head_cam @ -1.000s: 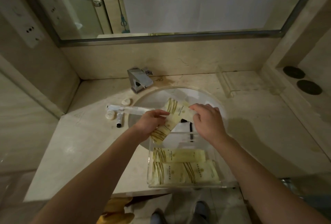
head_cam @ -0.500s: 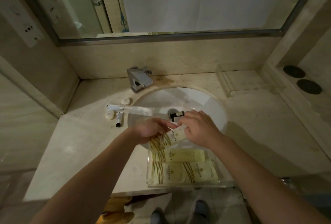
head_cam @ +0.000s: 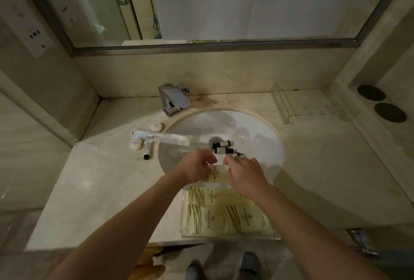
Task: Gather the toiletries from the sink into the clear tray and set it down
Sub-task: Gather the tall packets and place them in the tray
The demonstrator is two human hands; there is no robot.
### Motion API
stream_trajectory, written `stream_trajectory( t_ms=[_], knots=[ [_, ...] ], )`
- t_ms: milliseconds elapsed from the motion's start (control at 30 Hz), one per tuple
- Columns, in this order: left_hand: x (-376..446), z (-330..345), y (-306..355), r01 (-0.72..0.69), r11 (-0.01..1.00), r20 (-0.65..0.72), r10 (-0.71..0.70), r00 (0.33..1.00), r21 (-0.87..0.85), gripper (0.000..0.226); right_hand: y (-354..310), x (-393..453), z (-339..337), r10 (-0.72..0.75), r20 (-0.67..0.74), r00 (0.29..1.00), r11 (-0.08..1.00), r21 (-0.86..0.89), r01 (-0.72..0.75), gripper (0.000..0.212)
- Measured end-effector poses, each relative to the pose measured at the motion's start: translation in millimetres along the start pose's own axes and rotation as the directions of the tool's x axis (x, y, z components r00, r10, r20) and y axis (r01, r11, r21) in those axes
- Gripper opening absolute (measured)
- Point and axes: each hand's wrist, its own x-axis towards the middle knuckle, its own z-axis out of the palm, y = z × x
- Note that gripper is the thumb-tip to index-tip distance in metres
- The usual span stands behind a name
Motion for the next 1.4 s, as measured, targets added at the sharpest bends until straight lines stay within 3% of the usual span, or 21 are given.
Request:
stream_trajectory(
  t_ms=[200, 400, 567, 833, 1100, 1400],
  knots=[
    [-6.5, 19.4, -12.6, 0.054, 0.945, -0.073, -0.033, 0.997, 0.321, 0.028, 2.4, -0.4, 35.8, 0.019, -0.049, 0.999, 1.0, -0.004, -0.019, 0.022],
    [-11.3, 32.5, -21.8, -0.036, 0.844, -0.083, 0.096, 0.992, 0.535, 0.028, 1.1, -4.2, 54.7, 0.041, -0.076, 0.996, 0.999, 0.019, -0.039, 0.02],
    [-10.9, 36.3, -25.2, -0.005, 0.818, -0.07, 0.055, 0.996, 0.575, 0.026, 2.8, -15.3, 64.2, 0.086, -0.145, 0.986, 0.994, -0.056, -0.095, 0.033],
    [-11.4, 46.1, -33.0, 0.023, 0.815, 0.002, -0.03, 1.0, 0.579, 0.021, 16.9, -14.3, 75.3, 0.017, -0.147, 0.989, 0.996, -0.088, -0.031, 0.017],
    [-19.3, 47.7, -43.0, -0.049, 0.858, 0.001, 0.056, 0.998, 0.512, 0.04, 19.0, -17.1, 80.6, 0.042, -0.202, 0.979, 0.99, -0.124, -0.068, 0.023],
    [-39.6, 65.7, -54.9, -0.036, 0.816, -0.025, 0.062, 0.998, 0.577, 0.038, 12.1, -37.4, 93.3, 0.007, -0.248, 0.969, 0.991, -0.125, -0.039, 0.031]
  ],
)
